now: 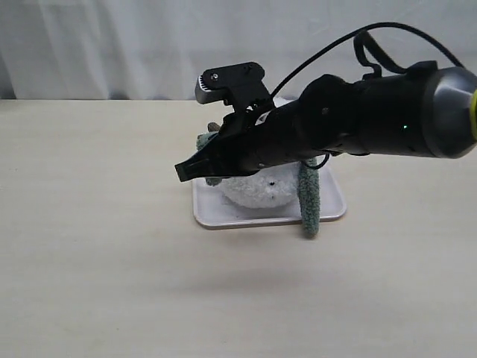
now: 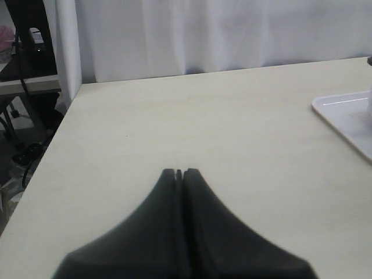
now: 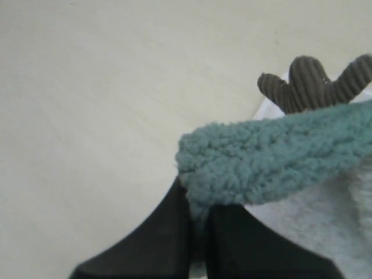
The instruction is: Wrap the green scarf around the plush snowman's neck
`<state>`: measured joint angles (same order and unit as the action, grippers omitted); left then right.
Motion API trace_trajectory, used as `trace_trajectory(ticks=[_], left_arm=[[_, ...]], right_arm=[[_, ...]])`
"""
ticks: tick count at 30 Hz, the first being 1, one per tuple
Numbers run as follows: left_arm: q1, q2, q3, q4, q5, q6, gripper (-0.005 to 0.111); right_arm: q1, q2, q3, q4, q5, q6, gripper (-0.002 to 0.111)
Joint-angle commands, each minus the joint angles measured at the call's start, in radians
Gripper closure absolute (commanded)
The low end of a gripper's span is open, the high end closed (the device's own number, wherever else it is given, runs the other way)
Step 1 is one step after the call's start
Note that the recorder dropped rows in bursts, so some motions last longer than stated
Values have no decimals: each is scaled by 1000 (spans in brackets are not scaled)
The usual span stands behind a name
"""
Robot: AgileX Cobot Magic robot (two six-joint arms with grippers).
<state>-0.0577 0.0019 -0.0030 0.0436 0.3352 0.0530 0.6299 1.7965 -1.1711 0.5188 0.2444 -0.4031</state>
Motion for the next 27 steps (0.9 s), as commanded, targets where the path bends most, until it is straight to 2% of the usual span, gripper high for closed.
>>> trace_trajectory(ticks=[1, 8, 19, 24, 27], left_arm=[[-3, -2, 3, -2, -10, -2, 107], [-3, -2, 3, -2, -10, -2, 107], [-3, -2, 3, -2, -12, -2, 107], [-3, -2, 3, -2, -12, -2, 107], [-3, -2, 3, -2, -12, -2, 107]], right_arm=[[-2, -41, -3, -34, 1, -8, 104], [-2, -77, -3, -37, -37, -8, 104], [-2, 36, -3, -42, 65, -1, 104], [-2, 57, -3, -139, 164, -1, 104], [-2, 51, -3, -265, 233, 48, 104]])
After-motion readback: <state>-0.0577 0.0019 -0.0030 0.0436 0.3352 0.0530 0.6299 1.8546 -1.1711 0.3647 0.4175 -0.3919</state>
